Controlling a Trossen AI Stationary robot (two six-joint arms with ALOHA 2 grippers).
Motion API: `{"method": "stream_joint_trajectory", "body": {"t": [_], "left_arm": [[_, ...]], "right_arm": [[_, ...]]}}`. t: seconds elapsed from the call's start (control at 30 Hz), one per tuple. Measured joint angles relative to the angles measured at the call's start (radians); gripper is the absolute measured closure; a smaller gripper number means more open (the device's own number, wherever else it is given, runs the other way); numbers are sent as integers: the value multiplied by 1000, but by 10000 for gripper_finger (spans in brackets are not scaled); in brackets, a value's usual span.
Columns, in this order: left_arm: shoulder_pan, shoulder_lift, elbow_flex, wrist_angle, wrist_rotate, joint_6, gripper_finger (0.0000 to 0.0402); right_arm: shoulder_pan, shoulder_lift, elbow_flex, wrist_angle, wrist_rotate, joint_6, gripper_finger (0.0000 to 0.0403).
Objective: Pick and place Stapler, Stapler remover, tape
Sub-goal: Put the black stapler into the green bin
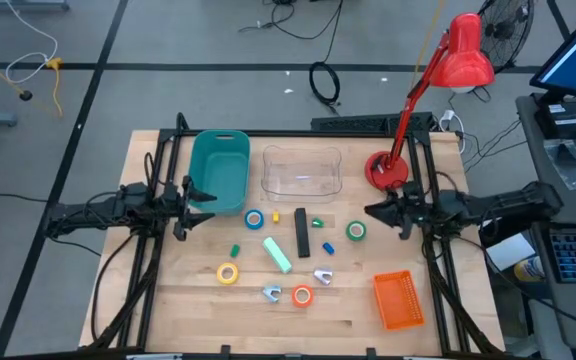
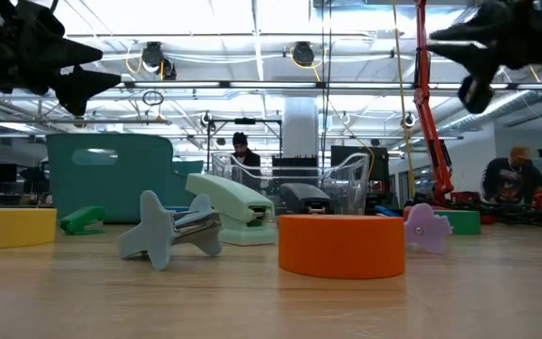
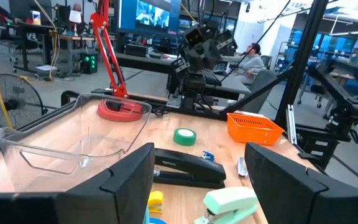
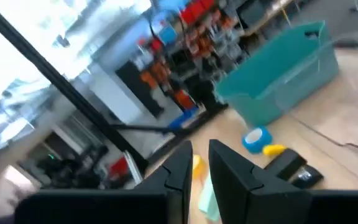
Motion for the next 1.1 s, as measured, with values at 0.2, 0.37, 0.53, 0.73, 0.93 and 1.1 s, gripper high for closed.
{"method": "stream_joint_trajectory", "body": {"t": [0.2,0.37,0.53,0.73,0.93,1.1], "left_arm": [[0,0,0,-3,0,-1,149],[0,0,0,-7,0,-1,149],[0,0,0,-41,22,-6,149],[0,0,0,-99,47,-7,149],[0,0,0,-112,54,2,149],[0,0,0,-114,54,46,149]], "right_arm": [[1,306,184,-51,-38,-7,355],[9,497,328,-90,-86,-26,355],[35,654,479,-207,-73,-8,355],[50,848,678,-418,-29,102,355],[49,1022,859,-603,2,190,355],[33,1126,945,-688,-1,276,355]]}}
